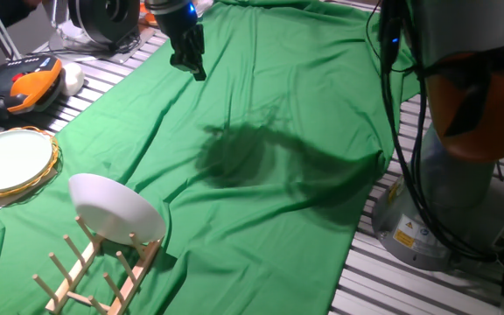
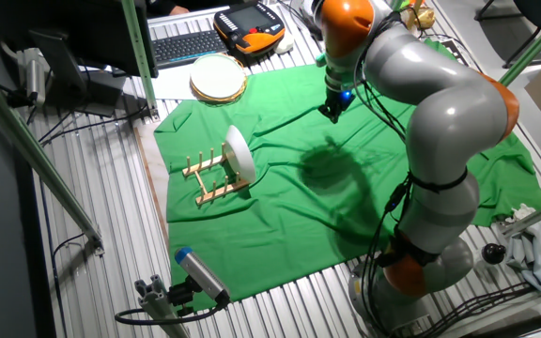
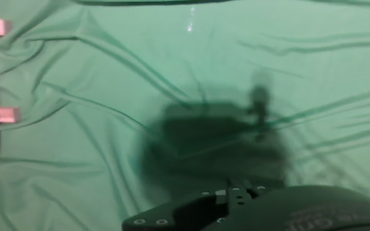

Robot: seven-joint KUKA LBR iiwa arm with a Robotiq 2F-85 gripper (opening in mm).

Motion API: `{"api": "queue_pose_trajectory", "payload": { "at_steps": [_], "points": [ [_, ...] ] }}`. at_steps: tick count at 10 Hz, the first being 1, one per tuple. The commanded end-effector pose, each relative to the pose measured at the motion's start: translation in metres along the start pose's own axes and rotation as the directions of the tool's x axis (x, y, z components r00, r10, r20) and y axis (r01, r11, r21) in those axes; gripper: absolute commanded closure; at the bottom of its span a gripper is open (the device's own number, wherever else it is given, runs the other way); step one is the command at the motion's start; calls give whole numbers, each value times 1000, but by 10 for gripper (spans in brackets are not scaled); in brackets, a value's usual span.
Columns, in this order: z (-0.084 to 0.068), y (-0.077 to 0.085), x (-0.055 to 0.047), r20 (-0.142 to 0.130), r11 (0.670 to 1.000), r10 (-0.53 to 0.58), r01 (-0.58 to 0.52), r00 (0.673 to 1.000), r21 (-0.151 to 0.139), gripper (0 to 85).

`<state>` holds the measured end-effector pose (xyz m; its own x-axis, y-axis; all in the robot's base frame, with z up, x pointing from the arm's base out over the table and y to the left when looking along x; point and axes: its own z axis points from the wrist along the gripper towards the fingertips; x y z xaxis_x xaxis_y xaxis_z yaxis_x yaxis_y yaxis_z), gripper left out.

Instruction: Take the dish off the dish rack

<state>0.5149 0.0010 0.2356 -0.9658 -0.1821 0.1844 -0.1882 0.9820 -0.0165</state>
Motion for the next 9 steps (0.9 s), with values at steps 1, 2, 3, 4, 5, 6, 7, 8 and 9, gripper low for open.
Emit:
{"api": "queue_pose_trajectory", "payload": {
  "at_steps": [1, 2, 3, 4, 5, 6, 7, 8, 9],
  "points": [
    [0, 0, 0, -2, 1000, -5, 5, 1000, -4, 850],
    [0, 0, 0, -8, 1000, -11, 11, 1000, -14, 850],
    [0, 0, 0, -21, 999, -14, 13, 1000, -35, 850],
    [0, 0, 0, -41, 998, -3, 1, 999, -63, 850],
    [-5, 19, -8, -56, 996, 16, -20, 998, -83, 850],
    [-9, 34, -14, -59, 996, 30, -35, 998, -77, 680],
    [-16, 49, -20, -75, 995, 57, -63, 996, -77, 680],
    [-23, 63, -25, -90, 994, 76, -83, 993, -70, 510],
    [-30, 79, -28, -93, 993, 98, -104, 991, -60, 510]
  ]
}}
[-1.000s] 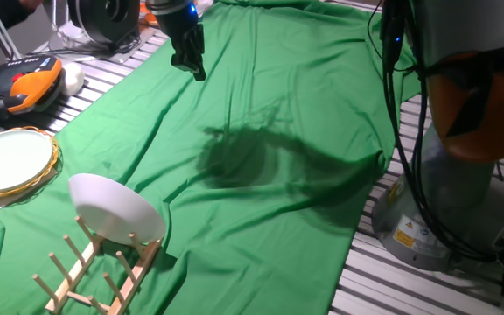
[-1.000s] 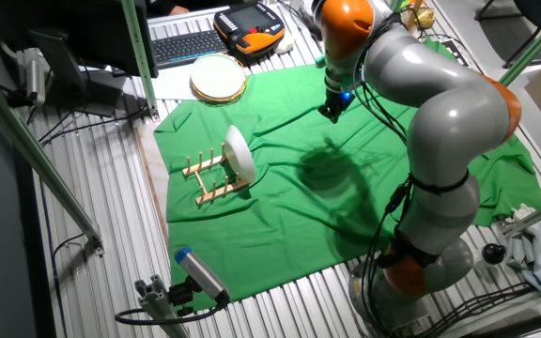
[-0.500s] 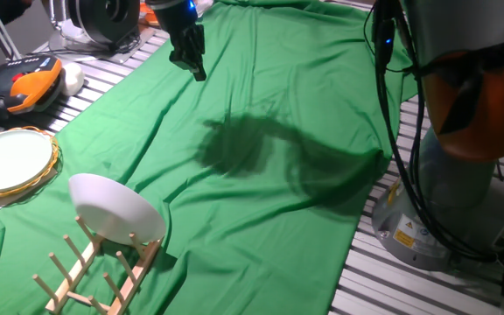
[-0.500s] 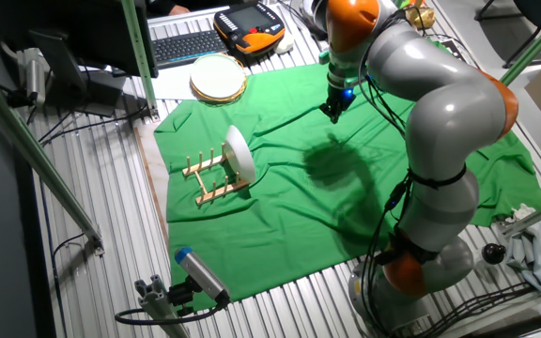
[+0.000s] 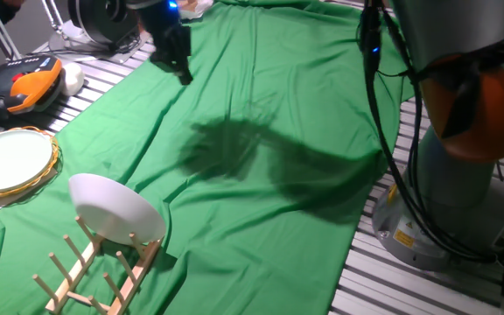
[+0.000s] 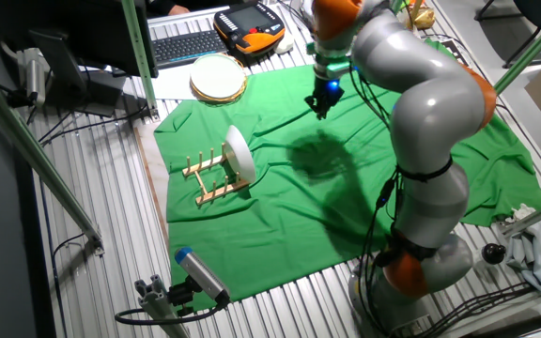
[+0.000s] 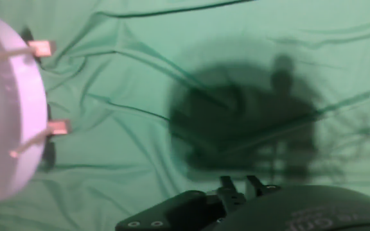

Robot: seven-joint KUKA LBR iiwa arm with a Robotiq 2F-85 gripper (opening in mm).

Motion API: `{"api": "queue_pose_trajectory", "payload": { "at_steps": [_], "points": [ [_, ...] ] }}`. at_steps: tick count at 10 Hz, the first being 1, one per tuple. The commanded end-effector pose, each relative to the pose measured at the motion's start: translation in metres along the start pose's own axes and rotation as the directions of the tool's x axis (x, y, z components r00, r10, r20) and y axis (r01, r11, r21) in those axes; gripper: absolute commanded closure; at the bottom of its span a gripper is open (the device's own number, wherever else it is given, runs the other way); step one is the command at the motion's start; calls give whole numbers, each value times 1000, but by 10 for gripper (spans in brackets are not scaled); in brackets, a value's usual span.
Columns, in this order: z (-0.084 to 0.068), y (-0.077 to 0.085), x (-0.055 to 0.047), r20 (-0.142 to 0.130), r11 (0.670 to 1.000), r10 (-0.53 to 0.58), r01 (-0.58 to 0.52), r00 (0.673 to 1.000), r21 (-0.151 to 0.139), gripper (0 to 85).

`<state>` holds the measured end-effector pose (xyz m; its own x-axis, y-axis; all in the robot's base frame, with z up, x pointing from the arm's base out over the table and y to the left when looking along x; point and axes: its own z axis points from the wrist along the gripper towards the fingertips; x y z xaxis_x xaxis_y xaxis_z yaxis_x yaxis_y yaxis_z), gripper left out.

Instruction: Take the dish off the dish rack

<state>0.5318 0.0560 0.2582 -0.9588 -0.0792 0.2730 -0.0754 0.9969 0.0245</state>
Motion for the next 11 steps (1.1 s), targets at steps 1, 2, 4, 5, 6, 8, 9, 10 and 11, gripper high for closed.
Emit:
{"api": "queue_pose_trajectory", "payload": {
  "at_steps": [1, 2, 4, 5, 6, 8, 9, 10, 11],
  "points": [
    [-2, 44, -2, 0, 1000, 21, -21, 1000, -1, 510],
    [-2, 60, 0, 3, 999, 32, -32, 999, 5, 340],
    [6, 87, 7, 6, 996, 82, -82, 997, -38, 340],
    [11, 98, 11, 4, 988, 153, -152, 988, -32, 340],
    [14, 107, 15, 21, 981, 193, -192, 981, -11, 340],
    [13, 112, 18, 9, 979, 202, -201, 979, -20, 340],
    [13, 112, 17, 24, 987, 161, -161, 987, -15, 340],
    [13, 109, 15, 55, 998, 58, -59, 997, 17, 340],
    [11, 107, 12, 60, 999, -33, 31, 998, 34, 340]
  ]
}}
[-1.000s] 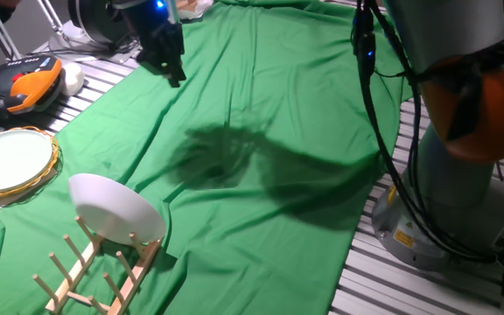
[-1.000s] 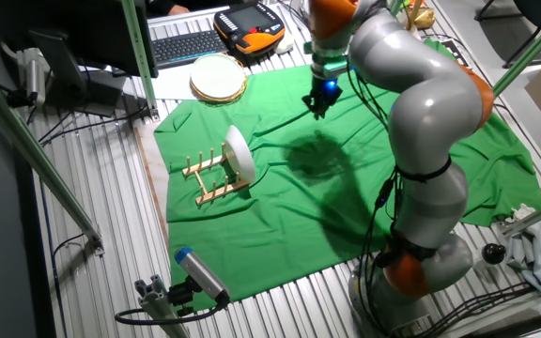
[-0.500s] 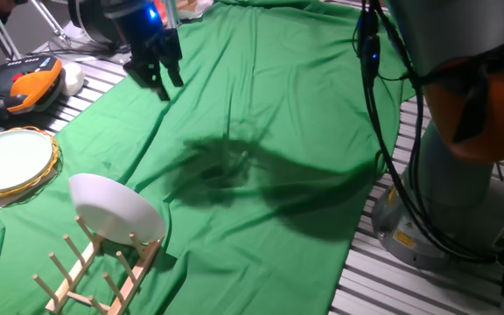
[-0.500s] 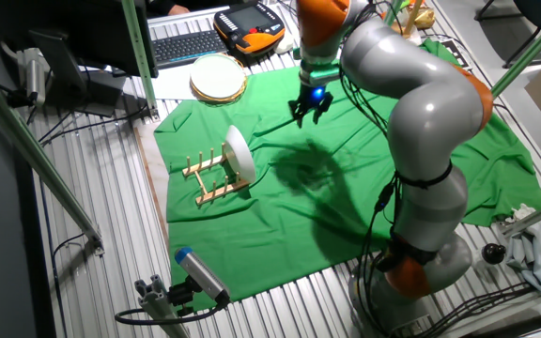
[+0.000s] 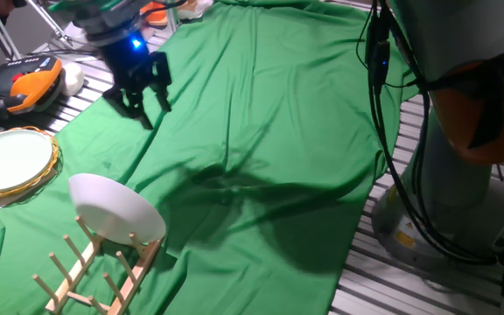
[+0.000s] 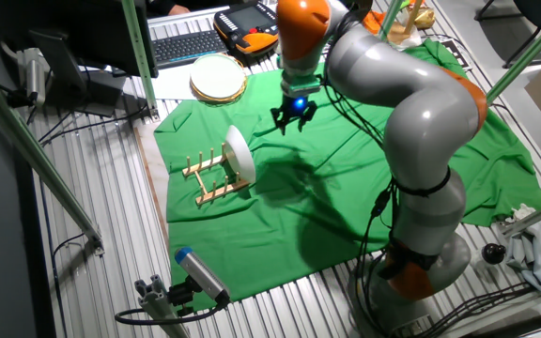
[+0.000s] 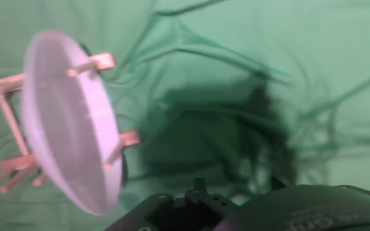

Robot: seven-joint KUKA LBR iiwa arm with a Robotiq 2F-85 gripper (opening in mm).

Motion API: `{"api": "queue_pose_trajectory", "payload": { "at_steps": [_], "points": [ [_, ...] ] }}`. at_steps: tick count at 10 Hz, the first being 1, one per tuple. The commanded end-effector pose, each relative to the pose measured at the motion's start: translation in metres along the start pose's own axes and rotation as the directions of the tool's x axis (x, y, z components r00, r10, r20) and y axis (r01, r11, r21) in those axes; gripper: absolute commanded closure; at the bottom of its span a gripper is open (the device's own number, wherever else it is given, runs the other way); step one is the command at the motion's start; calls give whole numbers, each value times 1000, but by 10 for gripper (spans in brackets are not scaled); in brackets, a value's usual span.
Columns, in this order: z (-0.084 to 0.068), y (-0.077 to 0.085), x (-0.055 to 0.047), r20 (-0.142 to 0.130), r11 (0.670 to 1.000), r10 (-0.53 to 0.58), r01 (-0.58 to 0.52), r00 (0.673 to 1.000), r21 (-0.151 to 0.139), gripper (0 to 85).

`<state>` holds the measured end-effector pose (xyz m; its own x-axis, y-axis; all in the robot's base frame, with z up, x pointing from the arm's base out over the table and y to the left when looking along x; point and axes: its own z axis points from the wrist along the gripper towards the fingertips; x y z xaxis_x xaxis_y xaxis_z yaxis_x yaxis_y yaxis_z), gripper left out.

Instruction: Take the dish off the dish rack

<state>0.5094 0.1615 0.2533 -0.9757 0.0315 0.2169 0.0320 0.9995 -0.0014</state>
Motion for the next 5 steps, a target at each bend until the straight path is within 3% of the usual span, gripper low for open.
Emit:
{"api": "queue_pose_trajectory", "payload": {
  "at_steps": [1, 3, 5],
  "points": [
    [1, 1, -1, -13, 975, -214, 215, 977, 65, 340],
    [3, 5, -1, -28, 955, -277, 279, 960, 103, 340],
    [3, 7, -2, -35, 942, -317, 319, 948, 105, 340]
  ]
}}
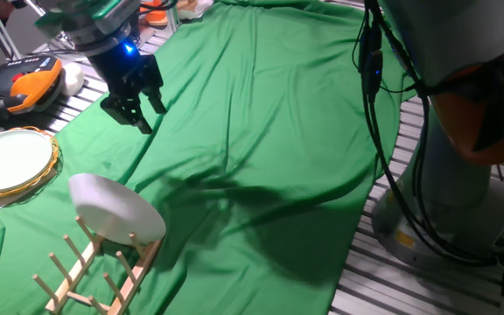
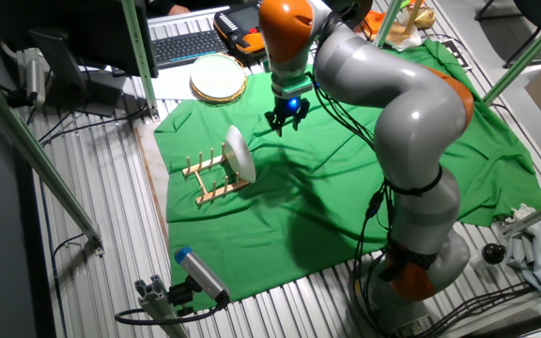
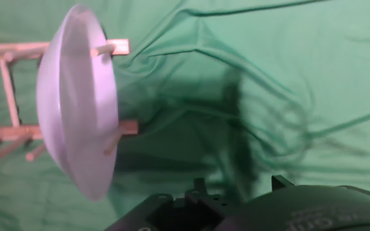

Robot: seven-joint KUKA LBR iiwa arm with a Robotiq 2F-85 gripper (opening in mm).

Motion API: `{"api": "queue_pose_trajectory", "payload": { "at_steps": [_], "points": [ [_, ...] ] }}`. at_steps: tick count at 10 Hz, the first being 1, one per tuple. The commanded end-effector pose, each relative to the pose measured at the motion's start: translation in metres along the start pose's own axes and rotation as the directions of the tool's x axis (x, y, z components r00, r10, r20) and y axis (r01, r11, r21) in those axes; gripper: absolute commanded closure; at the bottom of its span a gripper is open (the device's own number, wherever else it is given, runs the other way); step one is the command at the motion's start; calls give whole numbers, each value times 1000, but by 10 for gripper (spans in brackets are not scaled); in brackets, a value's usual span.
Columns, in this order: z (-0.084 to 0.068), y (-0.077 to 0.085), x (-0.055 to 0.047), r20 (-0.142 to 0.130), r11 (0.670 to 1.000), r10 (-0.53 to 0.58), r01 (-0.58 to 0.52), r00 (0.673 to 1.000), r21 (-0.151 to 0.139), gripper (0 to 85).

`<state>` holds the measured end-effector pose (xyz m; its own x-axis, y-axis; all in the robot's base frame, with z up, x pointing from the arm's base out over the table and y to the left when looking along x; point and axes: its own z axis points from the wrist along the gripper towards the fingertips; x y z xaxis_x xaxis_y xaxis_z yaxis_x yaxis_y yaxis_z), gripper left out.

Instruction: Take the dish off the dish rack

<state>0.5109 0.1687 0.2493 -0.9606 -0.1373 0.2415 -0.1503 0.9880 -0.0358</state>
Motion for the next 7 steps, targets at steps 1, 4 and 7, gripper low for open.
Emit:
{"api": "queue_pose_trajectory", "payload": {
  "at_steps": [1, 4, 7],
  "points": [
    [0, 1, -1, -5, 984, -171, 171, 985, 47, 340],
    [0, 3, -2, -14, 978, -203, 203, 979, 47, 170],
    [0, 8, -1, -20, 976, -212, 213, 977, 48, 170]
  ]
}}
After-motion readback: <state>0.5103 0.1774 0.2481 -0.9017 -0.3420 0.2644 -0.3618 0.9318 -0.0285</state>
